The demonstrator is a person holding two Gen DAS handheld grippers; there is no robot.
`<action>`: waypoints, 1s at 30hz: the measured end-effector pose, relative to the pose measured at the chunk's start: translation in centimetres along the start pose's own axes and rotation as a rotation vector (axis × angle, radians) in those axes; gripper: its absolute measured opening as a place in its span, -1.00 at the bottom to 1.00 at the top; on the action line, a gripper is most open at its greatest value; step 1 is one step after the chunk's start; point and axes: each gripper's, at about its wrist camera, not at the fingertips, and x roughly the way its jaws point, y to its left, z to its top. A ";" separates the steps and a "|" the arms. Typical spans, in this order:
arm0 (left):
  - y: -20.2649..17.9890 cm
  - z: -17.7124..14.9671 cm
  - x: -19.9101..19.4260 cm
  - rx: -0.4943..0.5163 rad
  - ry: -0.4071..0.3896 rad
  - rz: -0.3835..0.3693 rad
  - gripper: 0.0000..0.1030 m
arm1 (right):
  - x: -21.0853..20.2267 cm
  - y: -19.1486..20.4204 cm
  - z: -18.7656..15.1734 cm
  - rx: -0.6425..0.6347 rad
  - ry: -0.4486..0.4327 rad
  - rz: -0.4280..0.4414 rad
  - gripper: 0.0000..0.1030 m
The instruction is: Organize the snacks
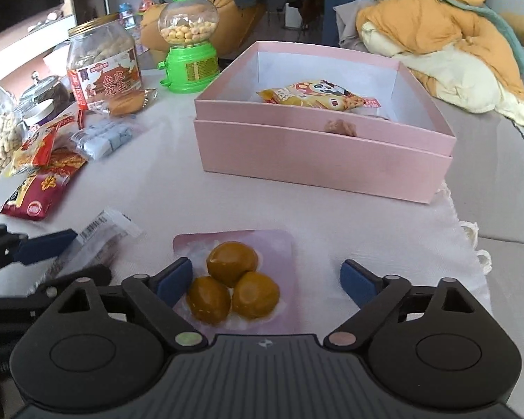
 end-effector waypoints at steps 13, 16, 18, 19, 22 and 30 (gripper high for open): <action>0.0 0.1 0.1 0.033 0.010 -0.003 -0.05 | -1.2 -3.3 -2.5 0.055 -0.085 -0.041 0.84; 0.0 0.2 0.2 0.036 0.013 -0.008 -0.05 | -1.2 -3.2 -2.6 0.051 -0.087 -0.041 0.84; 0.0 0.2 0.2 0.035 0.013 -0.010 -0.05 | -1.2 -3.1 -2.6 0.041 -0.085 -0.026 0.89; 0.1 0.2 0.3 0.033 0.013 -0.010 -0.05 | -1.1 -3.0 -2.5 0.031 -0.079 -0.008 1.00; 0.0 0.4 0.4 0.033 0.021 -0.004 -0.05 | -0.5 -2.1 -2.1 -0.026 -0.061 0.015 1.00; -0.2 0.9 0.4 0.020 0.047 0.011 -0.17 | -3.2 -2.6 -2.4 0.007 -0.042 0.037 0.43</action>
